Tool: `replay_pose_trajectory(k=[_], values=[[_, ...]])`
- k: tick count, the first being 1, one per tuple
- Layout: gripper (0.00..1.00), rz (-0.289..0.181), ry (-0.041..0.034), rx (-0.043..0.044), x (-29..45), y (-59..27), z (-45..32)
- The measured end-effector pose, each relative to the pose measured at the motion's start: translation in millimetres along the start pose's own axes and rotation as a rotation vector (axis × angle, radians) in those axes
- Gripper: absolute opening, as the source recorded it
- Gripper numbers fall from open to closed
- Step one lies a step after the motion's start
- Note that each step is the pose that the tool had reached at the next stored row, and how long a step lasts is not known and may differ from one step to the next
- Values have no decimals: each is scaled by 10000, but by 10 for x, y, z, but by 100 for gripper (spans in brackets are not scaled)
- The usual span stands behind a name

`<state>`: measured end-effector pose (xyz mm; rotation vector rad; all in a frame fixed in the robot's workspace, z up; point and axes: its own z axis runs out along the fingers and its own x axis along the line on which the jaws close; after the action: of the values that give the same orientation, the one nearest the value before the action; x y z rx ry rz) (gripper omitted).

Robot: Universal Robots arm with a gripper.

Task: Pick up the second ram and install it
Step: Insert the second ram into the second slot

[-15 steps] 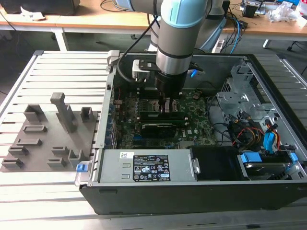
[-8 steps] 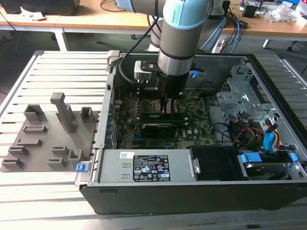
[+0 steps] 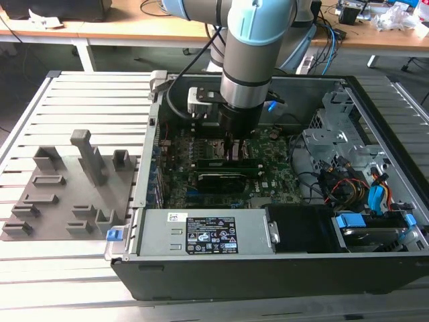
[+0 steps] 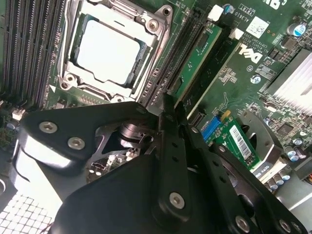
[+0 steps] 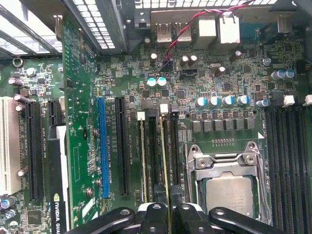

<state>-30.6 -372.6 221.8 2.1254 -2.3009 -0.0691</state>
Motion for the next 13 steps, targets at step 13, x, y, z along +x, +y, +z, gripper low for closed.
replay_pose_trajectory(k=[13], values=[[14, 305, -13, 12, -20, 3, -52]])
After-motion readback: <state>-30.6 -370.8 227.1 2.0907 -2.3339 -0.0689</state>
